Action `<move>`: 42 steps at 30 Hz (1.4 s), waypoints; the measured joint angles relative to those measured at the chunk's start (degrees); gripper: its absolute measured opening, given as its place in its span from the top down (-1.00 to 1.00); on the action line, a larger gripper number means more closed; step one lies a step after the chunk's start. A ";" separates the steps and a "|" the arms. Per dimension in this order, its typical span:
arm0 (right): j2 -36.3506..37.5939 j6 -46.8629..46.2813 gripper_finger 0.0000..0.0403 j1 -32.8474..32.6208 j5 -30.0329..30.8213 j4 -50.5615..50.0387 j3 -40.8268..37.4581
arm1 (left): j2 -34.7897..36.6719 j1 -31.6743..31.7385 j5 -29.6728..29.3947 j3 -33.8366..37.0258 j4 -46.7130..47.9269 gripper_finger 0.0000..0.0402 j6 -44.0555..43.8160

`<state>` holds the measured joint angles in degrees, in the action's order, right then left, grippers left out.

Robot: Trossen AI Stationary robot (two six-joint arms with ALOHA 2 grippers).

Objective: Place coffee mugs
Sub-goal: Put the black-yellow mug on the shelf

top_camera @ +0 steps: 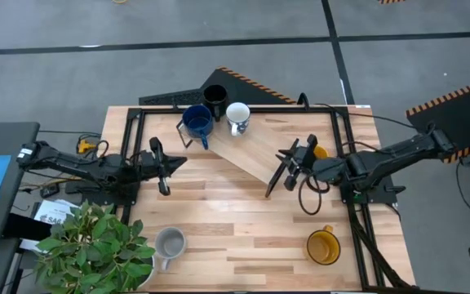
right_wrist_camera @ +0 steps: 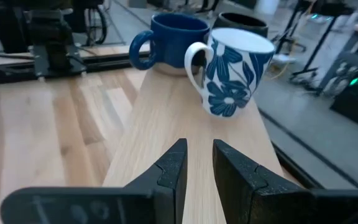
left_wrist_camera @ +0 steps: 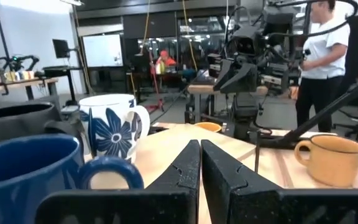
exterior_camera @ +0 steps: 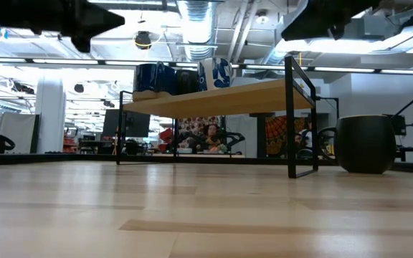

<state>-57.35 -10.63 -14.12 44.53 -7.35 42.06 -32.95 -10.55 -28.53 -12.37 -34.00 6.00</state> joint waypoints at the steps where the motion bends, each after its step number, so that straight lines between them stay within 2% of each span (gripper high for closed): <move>1: 0.72 -0.06 0.50 0.46 -1.43 -0.52 -0.01 | 0.02 0.00 0.03 0.82 -0.61 1.00 -0.01; 3: 2.37 -1.18 0.51 1.37 -4.33 -1.95 0.03 | 0.00 0.00 0.50 1.58 0.02 1.00 -0.45; 8: 8.47 -5.38 0.56 3.09 -5.45 -6.69 -0.96 | -0.01 0.01 1.31 1.60 -0.31 1.00 1.95; 12: 13.49 -8.52 0.61 3.38 -5.60 -6.61 -4.98 | 1.35 0.04 1.27 1.58 -3.03 1.00 4.48; 16: 16.44 -9.15 0.64 2.73 -5.63 -1.61 -9.36 | 3.28 0.04 1.24 1.52 -2.45 1.00 4.47; 21: 16.77 -8.39 0.64 2.12 -5.60 2.83 -11.60 | 5.44 0.04 1.15 1.52 2.74 1.00 2.85; 28: 15.25 -4.24 0.64 2.16 -5.60 7.65 -11.58 | 5.75 0.05 0.88 1.52 3.05 1.00 2.97; 42: 15.35 -3.79 0.64 2.16 -5.60 7.75 -11.58 | 5.75 0.07 0.87 1.52 3.06 1.00 4.46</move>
<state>-42.00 -14.43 -11.97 38.94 0.40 30.48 -27.20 -10.48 -27.66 -10.85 -30.94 10.46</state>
